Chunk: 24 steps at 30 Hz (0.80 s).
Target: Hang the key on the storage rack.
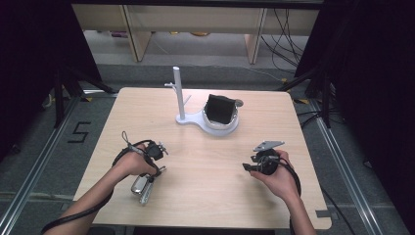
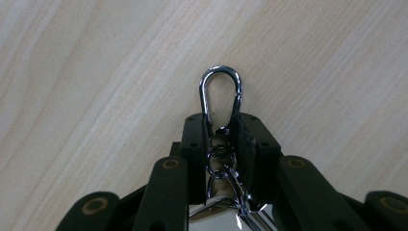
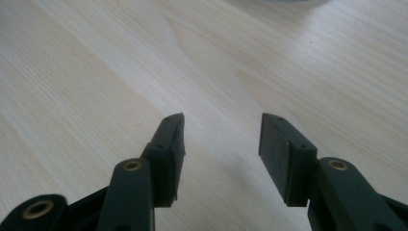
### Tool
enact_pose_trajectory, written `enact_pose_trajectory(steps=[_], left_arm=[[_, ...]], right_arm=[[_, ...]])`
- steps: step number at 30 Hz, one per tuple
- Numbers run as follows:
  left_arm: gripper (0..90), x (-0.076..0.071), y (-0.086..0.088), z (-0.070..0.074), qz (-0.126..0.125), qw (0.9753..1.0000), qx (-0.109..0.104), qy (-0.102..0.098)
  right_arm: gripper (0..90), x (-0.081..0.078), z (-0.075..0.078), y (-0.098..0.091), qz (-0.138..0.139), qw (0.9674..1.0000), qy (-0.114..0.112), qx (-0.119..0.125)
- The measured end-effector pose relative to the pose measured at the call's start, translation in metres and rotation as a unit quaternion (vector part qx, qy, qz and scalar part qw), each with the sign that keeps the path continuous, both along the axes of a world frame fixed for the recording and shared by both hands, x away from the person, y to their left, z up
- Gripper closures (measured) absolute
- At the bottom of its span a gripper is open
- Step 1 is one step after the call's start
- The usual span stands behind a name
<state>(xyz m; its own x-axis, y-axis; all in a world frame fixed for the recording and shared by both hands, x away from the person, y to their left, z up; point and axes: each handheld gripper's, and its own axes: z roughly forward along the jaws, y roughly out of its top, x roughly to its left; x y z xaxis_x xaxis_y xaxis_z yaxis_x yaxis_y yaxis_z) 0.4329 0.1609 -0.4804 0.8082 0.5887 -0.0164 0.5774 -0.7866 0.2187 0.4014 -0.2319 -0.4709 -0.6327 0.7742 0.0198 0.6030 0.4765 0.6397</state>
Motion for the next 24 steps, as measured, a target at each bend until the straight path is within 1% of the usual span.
enact_pose_trajectory(steps=[2, 4, 6, 9, 10, 11, 12, 14, 15, 16, 17, 19, 20, 21, 22, 23, 24], left_arm=[[72.7, 0.000, 0.000, 0.000, 0.005, 1.0000, -0.001, 0.002], [72.6, 0.001, -0.001, 0.000, 0.004, 1.0000, 0.002, 0.002], [73.0, 0.001, -0.002, 0.001, 0.001, 0.9999, 0.009, 0.005], [73.6, 0.000, -0.003, 0.001, 0.007, 0.9999, 0.009, 0.001], [73.9, -0.001, -0.004, 0.001, 0.009, 0.9999, 0.008, 0.000], [74.2, -0.001, -0.003, 0.001, 0.012, 0.9999, 0.007, -0.001], [74.5, -0.002, -0.002, 0.001, 0.012, 0.9999, 0.007, -0.002], [75.7, -0.003, 0.000, 0.000, 0.021, 0.9998, -0.002, -0.004], [76.2, -0.003, 0.001, 0.000, 0.022, 0.9997, -0.005, -0.004], [76.4, -0.003, 0.002, 0.000, 0.025, 0.9996, -0.009, -0.004], [76.5, -0.002, 0.003, 0.000, 0.031, 0.9994, -0.018, -0.003], [76.7, -0.002, 0.005, 0.000, 0.035, 0.9992, -0.021, 0.000], [76.9, -0.001, 0.006, 0.001, 0.029, 0.9994, -0.017, 0.001], [77.4, -0.001, 0.006, 0.001, 0.037, 0.9991, -0.022, 0.000], [80.5, -0.001, 0.007, 0.003, 0.038, 0.9989, -0.027, -0.010], [84.6, -0.001, 0.009, 0.002, 0.047, 0.9982, -0.035, -0.012], [84.4, 0.000, 0.011, 0.001, 0.045, 0.9982, -0.041, -0.004]], right_arm=[[52.4, 0.000, 0.000, 0.000, 0.000, 1.0000, 0.000, -0.001], [52.3, 0.000, 0.000, 0.000, -0.002, 1.0000, 0.002, 0.001], [52.3, -0.001, 0.000, 0.000, -0.004, 1.0000, 0.005, 0.001], [52.1, -0.001, -0.001, 0.000, -0.004, 1.0000, 0.008, 0.002], [51.9, -0.001, -0.001, 0.000, -0.002, 1.0000, 0.007, -0.001], [51.9, -0.001, -0.003, 0.000, -0.003, 1.0000, 0.001, 0.003], [51.8, -0.001, -0.003, 0.000, -0.002, 1.0000, 0.001, 0.002], [51.7, -0.001, -0.003, 0.000, -0.003, 1.0000, 0.000, 0.002], [51.8, -0.002, -0.002, 0.000, -0.006, 0.9999, 0.007, 0.006], [51.7, -0.002, -0.001, -0.001, -0.004, 0.9999, 0.012, 0.001], [51.7, -0.002, -0.001, 0.000, -0.004, 0.9999, 0.011, 0.001], [51.8, -0.001, -0.001, -0.001, 0.000, 1.0000, 0.007, -0.001], [51.7, -0.001, -0.003, 0.000, -0.003, 1.0000, -0.001, 0.003], [51.7, -0.001, -0.003, 0.000, -0.005, 1.0000, 0.000, 0.002], [51.7, -0.001, -0.003, 0.000, -0.003, 1.0000, 0.000, 0.002], [51.7, -0.001, -0.003, 0.000, -0.002, 1.0000, 0.000, 0.001], [51.7, -0.001, -0.003, 0.000, -0.002, 1.0000, 0.001, 0.001]])
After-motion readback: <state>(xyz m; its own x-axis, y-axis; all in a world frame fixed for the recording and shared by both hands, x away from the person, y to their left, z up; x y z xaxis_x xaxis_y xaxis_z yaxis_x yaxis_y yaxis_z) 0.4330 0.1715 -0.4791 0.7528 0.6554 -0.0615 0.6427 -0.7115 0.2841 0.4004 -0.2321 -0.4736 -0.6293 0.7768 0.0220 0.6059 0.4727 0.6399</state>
